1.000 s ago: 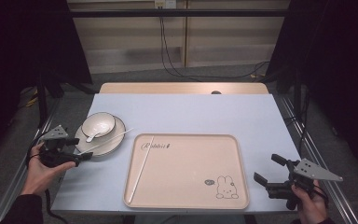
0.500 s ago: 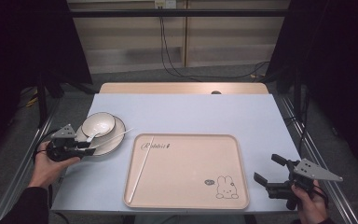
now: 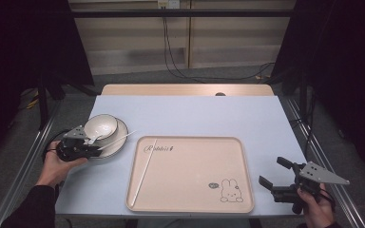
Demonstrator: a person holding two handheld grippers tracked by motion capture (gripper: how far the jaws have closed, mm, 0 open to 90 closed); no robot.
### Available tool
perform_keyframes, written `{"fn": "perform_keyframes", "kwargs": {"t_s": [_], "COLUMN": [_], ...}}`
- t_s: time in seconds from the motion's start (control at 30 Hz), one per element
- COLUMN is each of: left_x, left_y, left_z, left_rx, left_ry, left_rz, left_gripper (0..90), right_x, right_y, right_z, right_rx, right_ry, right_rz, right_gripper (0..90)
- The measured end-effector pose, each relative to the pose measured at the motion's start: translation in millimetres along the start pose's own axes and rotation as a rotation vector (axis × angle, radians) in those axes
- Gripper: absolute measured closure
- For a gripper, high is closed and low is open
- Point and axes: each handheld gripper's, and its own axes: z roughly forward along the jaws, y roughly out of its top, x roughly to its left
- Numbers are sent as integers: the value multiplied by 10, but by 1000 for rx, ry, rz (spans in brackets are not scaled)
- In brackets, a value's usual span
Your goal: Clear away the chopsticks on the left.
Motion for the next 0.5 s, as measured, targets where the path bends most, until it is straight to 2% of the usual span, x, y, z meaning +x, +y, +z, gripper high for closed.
{"fn": "perform_keyframes", "kwargs": {"t_s": [0.03, 0.1, 0.13, 0.17, 0.2, 0.27, 0.3, 0.33, 0.47, 0.5], "left_x": [-14, -16, -11, -14, -3, -4, -4, -12, -47, -52], "left_y": [5, 0, -3, -5, -6, -18, -20, -22, -13, -2], "left_z": [2, 3, -2, -3, -11, -14, -23, -28, -49, -62], "left_rx": [11, 6, 6, 5, 7, 0, 11, 6, -27, -28], "left_ry": [8, -11, -2, 1, 2, 1, -6, 3, -5, -4], "left_rz": [3, -5, -5, -30, -29, -74, -76, -79, -118, -117], "left_gripper": [837, 843, 843, 843, 844, 845, 846, 847, 848, 848], "right_x": [1, 1, 1, 0, 2, 2, 4, 6, 5, 7], "right_y": [0, 0, 0, -1, -1, -1, -1, -1, 0, 0], "right_z": [-1, -2, -1, 2, 1, 1, 1, 3, 9, 7], "right_rx": [1, 2, 1, 2, 7, 6, 7, 6, 4, 4], "right_ry": [1, 4, 2, 1, 5, 5, 5, 3, 3, 4], "right_rz": [1, -1, -1, 1, 5, 5, 6, 6, 4, 6], "right_gripper": [16, 16, 16, 16, 16, 15, 16, 15, 16, 16]}}
